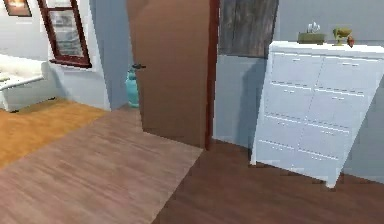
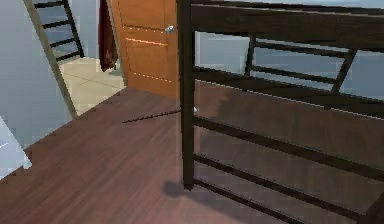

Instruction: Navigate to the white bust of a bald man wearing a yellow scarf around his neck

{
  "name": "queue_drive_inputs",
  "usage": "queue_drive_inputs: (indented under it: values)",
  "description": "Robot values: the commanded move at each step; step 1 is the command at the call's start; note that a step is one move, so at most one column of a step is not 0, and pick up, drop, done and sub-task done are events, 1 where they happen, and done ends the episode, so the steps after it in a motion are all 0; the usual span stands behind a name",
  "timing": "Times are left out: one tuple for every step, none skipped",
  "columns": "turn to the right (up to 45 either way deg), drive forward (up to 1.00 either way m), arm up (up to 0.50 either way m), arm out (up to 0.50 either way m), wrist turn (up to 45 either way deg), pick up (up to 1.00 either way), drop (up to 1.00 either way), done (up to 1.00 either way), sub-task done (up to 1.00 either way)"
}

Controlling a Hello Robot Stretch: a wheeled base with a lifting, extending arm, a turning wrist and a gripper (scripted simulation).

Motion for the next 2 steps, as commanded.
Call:
queue_drive_inputs:
  values:
    - [0.0,0.30,0.00,0.00,0.0,0.00,0.00,0.00,0.00]
    - [15.0,0.00,0.00,0.00,0.0,0.00,0.00,0.00,0.00]
